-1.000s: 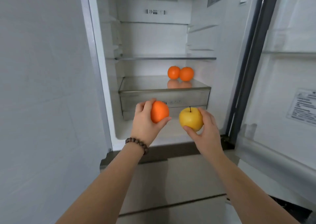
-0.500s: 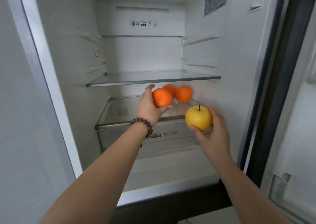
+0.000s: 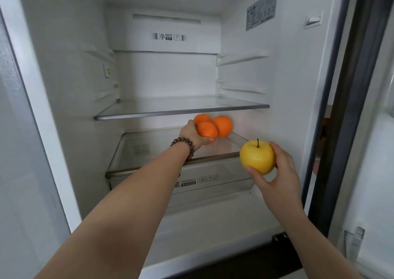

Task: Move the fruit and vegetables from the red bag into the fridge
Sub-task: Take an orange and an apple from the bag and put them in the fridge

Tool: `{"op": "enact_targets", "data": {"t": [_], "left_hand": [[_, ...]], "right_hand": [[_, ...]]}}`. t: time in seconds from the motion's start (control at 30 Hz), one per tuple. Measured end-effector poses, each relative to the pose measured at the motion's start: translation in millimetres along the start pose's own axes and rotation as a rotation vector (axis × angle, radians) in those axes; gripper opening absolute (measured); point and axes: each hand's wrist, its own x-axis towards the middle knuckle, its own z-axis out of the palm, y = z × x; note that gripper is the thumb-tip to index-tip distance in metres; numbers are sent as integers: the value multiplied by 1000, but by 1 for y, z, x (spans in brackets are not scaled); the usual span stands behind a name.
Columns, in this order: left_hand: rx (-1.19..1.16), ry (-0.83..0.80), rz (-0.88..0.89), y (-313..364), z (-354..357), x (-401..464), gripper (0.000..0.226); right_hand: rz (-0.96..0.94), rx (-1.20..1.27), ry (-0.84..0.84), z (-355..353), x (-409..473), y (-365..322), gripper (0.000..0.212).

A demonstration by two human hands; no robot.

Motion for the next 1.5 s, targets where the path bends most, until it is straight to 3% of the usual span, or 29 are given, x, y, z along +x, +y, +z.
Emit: {"op": "enact_targets", "data": {"t": [0.4, 0.63, 0.87, 1.1, 1.3, 1.5], "left_hand": [[246, -101, 134, -5, -7, -7, 85], [605, 119, 205, -28, -38, -45, 88], [684, 344, 81, -61, -59, -91, 80], [786, 410, 3, -102, -66, -121, 87], [811, 496, 94, -112, -56, -126, 70], [795, 468, 61, -113, -55, -126, 66]], "right_hand": [[-23, 0, -21, 2, -7, -4, 72], [-69, 168, -73, 42, 5, -23, 68], [-137, 316, -163, 113, 28, -52, 73], [-128, 295, -440, 180, 78, -81, 78], [-72, 179, -629, 242, 121, -95, 68], [10, 199, -759, 291, 134, -96, 78]]}}
